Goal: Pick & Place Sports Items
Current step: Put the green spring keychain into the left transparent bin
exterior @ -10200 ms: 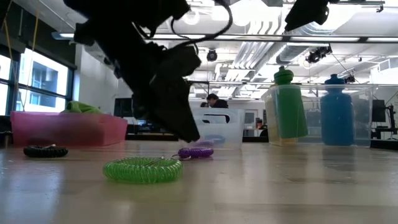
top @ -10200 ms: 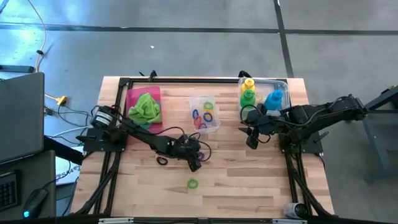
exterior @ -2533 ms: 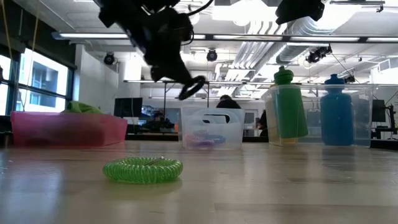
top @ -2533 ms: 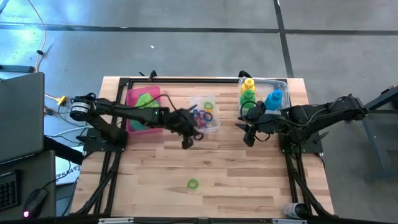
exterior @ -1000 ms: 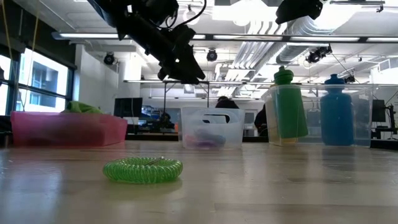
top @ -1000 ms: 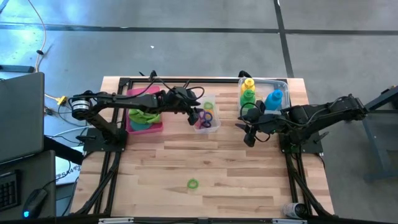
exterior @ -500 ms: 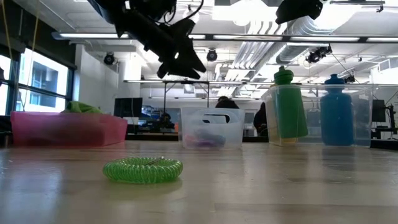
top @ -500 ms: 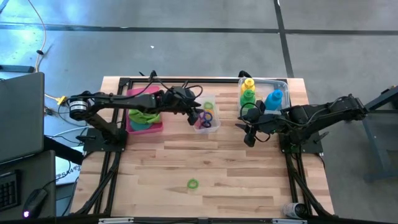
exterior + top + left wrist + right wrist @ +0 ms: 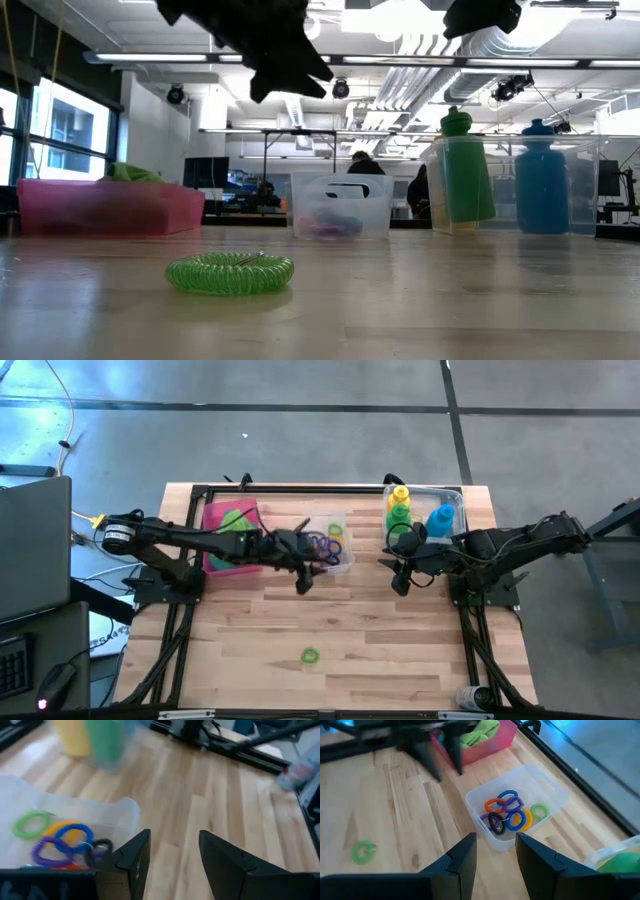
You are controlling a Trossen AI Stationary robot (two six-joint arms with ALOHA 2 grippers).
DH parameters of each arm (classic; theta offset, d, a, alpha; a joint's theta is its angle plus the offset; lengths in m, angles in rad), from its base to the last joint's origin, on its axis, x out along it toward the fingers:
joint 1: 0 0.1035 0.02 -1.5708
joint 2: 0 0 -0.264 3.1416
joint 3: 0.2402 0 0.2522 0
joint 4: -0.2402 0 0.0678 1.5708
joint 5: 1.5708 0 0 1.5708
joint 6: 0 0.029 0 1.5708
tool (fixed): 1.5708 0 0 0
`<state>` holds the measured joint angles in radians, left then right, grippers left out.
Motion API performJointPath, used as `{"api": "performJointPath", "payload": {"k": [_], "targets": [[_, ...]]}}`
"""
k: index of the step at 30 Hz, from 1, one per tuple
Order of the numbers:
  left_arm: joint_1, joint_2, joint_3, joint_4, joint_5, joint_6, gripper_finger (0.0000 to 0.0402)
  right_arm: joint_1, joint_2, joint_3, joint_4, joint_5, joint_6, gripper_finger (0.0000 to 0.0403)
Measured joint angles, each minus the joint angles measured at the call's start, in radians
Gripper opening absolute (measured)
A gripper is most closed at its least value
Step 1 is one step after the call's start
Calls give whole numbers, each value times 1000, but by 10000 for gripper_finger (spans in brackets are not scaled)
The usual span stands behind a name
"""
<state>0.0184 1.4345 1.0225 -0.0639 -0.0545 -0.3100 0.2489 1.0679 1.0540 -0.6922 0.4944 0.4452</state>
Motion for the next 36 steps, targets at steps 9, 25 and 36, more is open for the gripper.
{"api": "performJointPath", "payload": {"k": [9,25,36], "targets": [[-165,-3,0,-95,-56,-64,165,27,0,0,35,-88,160,128],[-410,-3,0,-95,-203,-194,165,285,69,0,168,57,274,128],[-584,13,0,-103,-308,-297,165,403,122,0,174,50,322,128]]}}
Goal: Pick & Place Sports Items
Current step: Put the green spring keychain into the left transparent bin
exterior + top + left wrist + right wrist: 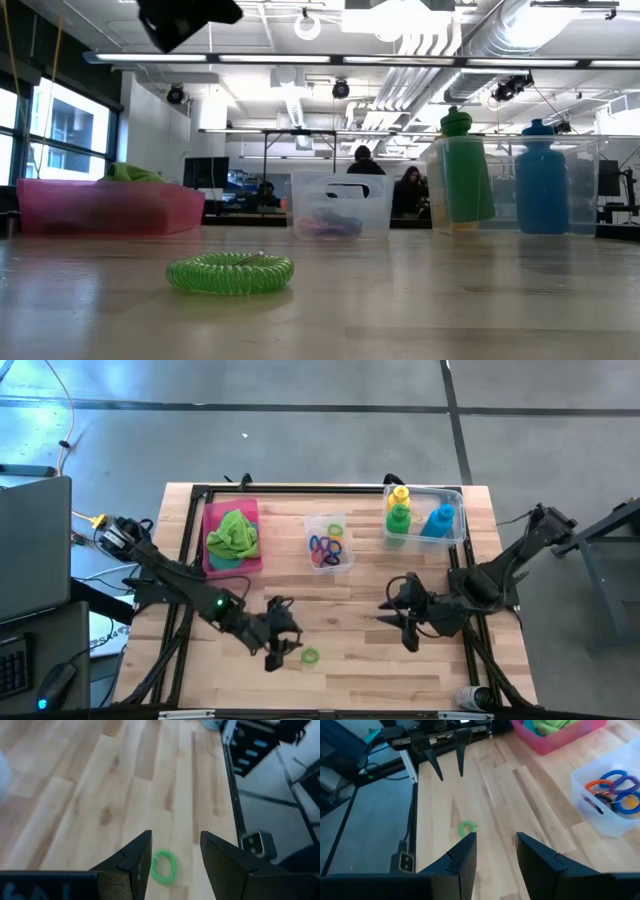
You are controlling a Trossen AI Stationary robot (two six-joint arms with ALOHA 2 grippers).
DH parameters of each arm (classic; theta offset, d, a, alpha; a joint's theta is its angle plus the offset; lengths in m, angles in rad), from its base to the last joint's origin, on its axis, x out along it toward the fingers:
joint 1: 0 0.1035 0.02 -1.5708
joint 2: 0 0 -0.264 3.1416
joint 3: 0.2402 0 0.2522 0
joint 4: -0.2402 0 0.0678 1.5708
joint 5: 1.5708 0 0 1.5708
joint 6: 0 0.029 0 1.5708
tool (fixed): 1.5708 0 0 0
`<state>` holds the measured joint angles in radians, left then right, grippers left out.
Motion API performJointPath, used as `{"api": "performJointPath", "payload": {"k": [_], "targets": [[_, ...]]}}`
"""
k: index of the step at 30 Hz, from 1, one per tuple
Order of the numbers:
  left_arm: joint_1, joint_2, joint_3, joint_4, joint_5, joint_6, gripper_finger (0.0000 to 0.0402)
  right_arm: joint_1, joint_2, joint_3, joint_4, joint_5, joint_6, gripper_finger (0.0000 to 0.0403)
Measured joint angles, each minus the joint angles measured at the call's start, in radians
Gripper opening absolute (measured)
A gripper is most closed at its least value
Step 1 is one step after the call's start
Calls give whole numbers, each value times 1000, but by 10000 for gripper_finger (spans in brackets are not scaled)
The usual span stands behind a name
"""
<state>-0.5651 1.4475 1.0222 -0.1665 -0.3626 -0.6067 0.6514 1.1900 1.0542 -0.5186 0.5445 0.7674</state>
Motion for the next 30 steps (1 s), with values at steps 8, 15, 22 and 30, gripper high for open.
{"api": "performJointPath", "payload": {"k": [8,15,22,30], "targets": [[-48,105,0,0,-2,-22,165,50,38,0,-3,1,0,128],[-31,225,0,22,-11,-81,165,61,58,0,-3,5,33,128],[-24,333,-1,111,-3,-107,165,61,60,0,-4,4,28,128],[-23,429,-1,180,-1,-109,165,60,60,0,-6,4,22,128]]}}
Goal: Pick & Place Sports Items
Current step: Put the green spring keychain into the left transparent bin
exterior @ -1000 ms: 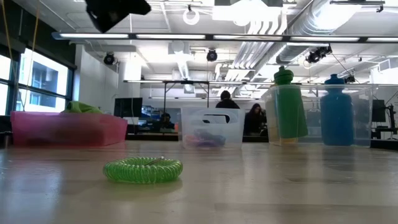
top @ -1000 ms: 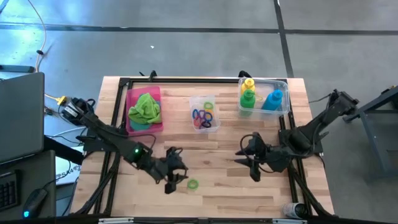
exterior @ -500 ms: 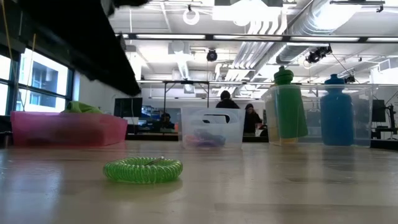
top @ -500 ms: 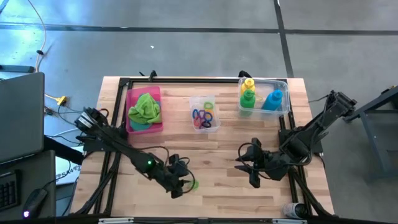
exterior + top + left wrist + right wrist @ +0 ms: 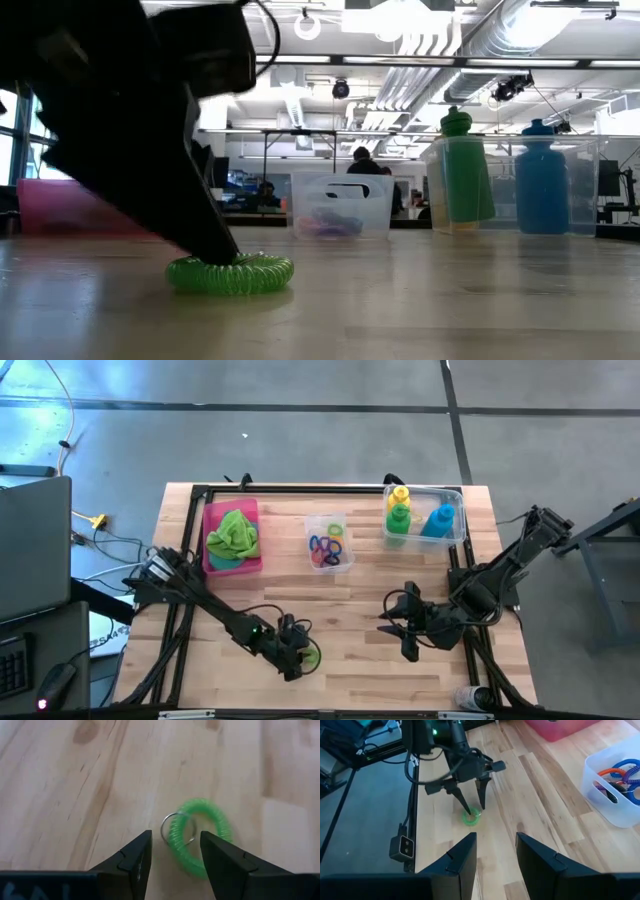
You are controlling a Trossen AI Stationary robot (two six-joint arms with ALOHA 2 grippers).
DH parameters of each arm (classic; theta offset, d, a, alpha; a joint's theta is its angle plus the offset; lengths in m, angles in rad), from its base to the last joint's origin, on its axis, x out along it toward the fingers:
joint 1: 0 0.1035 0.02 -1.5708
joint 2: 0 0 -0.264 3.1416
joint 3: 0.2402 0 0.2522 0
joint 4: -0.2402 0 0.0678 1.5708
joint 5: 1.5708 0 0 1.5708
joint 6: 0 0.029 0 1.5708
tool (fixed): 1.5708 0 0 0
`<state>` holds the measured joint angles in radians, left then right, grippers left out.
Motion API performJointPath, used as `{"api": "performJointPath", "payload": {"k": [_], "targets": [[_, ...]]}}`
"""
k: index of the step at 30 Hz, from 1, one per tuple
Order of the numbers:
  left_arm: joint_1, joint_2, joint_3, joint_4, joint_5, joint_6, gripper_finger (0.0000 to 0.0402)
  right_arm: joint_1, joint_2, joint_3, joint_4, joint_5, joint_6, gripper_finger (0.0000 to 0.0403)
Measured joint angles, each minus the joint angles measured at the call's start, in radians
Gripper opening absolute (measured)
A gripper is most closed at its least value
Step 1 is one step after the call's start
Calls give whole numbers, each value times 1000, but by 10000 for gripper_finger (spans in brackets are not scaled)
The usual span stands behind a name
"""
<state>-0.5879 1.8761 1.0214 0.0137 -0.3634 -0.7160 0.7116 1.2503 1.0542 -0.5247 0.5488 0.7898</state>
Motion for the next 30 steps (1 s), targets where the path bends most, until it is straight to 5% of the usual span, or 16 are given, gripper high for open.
{"api": "performJointPath", "payload": {"k": [7,16,30], "targets": [[2,39,2,9,-10,-20,147,0,0,0,-2,3,0,128],[4,43,2,6,3,-78,16,0,0,0,-2,3,0,128],[33,-50,0,21,47,-110,11,0,-1,0,-3,3,-8,128]]}}
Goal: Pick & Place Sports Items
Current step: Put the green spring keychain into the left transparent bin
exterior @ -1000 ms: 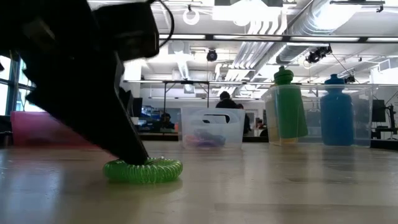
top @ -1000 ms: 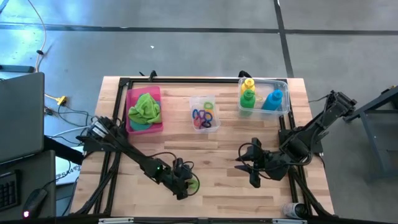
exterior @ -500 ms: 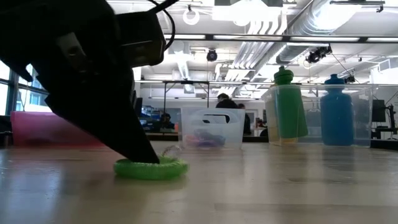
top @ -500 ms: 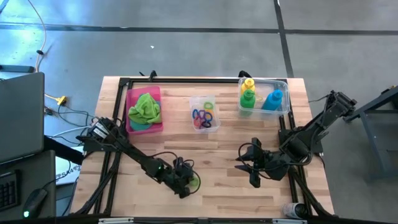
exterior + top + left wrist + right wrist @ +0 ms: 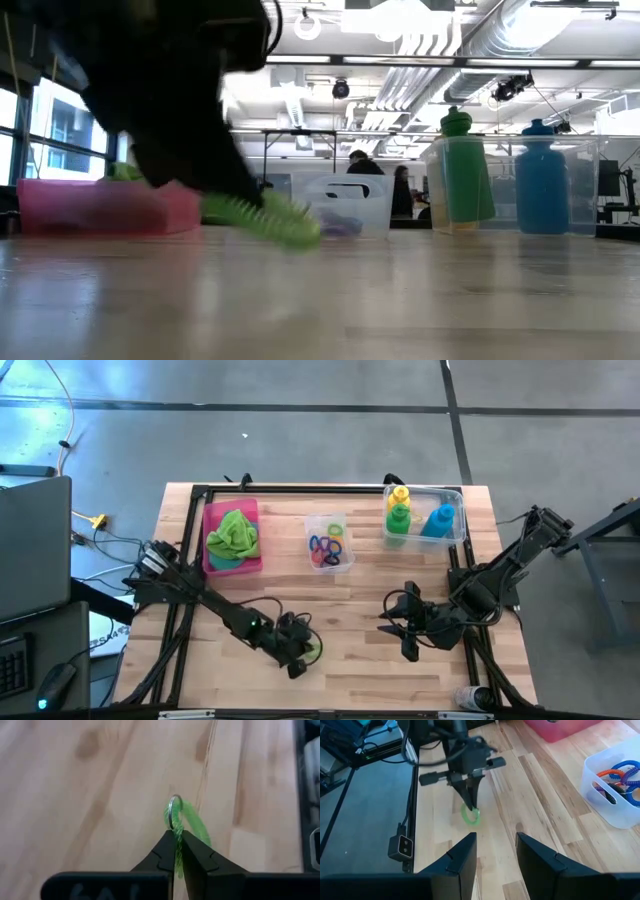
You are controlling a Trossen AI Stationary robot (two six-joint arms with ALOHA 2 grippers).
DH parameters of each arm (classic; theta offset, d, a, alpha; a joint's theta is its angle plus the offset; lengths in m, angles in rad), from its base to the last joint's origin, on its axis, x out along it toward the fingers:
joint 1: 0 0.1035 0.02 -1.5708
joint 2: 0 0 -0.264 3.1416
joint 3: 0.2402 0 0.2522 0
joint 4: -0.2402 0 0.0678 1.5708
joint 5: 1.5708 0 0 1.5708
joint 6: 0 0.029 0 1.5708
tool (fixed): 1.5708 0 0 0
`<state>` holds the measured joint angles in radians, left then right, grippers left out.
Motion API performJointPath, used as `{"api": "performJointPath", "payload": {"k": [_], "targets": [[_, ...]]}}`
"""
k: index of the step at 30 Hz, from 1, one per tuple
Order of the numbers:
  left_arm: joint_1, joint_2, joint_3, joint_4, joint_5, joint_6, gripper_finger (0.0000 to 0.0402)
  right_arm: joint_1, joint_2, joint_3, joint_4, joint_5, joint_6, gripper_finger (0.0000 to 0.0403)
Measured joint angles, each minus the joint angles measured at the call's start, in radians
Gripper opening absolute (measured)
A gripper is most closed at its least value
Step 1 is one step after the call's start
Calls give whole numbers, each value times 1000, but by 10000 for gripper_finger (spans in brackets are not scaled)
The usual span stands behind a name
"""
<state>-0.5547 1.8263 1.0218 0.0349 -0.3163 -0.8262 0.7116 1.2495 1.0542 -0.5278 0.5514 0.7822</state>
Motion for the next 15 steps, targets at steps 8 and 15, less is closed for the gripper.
{"api": "performJointPath", "payload": {"k": [8,15], "targets": [[54,-108,0,0,-12,51,13,0,0,0,0,22,-1,128],[120,-195,1,4,-17,125,14,0,0,0,1,83,-1,128]]}}
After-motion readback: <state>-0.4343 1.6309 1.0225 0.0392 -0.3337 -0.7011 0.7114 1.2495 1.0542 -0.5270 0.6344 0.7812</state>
